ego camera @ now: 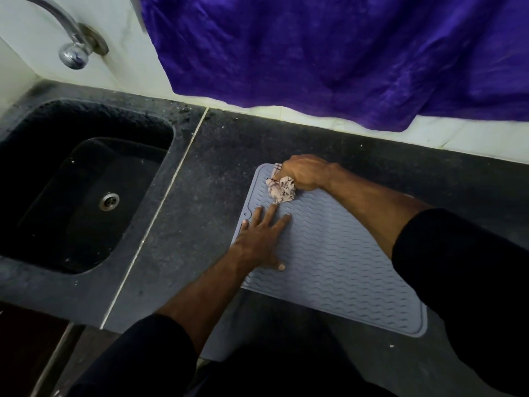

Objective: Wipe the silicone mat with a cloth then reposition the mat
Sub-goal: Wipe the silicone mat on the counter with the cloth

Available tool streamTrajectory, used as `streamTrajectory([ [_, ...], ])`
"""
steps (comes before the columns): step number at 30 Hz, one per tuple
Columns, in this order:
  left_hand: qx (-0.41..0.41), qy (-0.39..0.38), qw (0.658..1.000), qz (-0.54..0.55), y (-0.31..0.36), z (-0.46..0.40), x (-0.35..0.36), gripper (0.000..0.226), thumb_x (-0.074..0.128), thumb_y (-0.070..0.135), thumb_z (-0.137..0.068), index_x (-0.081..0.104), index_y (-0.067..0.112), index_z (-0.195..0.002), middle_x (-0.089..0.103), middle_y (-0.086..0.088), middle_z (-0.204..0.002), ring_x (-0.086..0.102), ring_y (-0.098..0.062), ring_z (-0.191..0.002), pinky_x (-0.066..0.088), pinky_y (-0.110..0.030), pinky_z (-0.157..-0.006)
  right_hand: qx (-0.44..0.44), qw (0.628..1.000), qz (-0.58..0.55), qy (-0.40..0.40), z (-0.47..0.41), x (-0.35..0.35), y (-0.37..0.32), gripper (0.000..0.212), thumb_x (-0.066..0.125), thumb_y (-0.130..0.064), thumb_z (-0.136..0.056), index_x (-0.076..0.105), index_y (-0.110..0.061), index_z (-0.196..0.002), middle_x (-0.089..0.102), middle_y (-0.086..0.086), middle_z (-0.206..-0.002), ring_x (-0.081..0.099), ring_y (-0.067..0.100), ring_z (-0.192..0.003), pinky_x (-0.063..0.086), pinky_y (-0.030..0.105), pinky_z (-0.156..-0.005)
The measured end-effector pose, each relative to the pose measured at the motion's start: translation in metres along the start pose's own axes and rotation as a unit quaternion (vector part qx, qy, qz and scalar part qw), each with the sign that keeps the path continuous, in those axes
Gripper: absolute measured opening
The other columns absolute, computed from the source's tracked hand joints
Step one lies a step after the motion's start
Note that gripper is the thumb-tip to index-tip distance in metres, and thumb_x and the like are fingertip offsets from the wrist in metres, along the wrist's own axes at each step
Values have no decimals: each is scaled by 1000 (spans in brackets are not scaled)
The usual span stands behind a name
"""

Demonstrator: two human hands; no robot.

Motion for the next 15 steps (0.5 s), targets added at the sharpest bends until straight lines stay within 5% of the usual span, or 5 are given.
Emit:
streamTrajectory([
  [6, 9, 87, 996, -21, 4, 21, 12, 95, 67, 48, -81, 5, 32, -152, -12, 0, -160, -10, -29, -147, 5, -50, -118, -32, 985, -156, 67, 9, 4, 2, 34, 65, -6, -84, 70, -21, -115, 73, 3, -109, 69, 17, -92, 56, 40, -85],
  [10, 14, 60, 998, 28, 6, 24, 20, 84, 61, 40, -88, 7, 33, -152, -12, 2, -160, -10, -30, -147, 8, -52, -119, -79, 980, -162, 85, 3, 6, -23, 48, 64, 3, -81, 65, -22, -123, 67, 4, -124, 64, 19, -111, 51, 40, -96],
  [15, 4, 59, 998, 34, 8, 22, 16, 84, 65, 38, -86, 13, 32, -151, -8, 0, -161, -6, -32, -147, 12, -53, -115, -123, 986, -34, 110, 12, 40, -39, 36, 44, -28, -95, 60, -19, -125, 56, 5, -133, 47, 21, -125, 35, 30, -106],
])
Point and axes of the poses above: each hand's wrist, its own z-axis away from the middle knuckle, its own x-axis out of the palm, y = z × x, the point moved 4 cm from there along -z, towards the middle knuckle
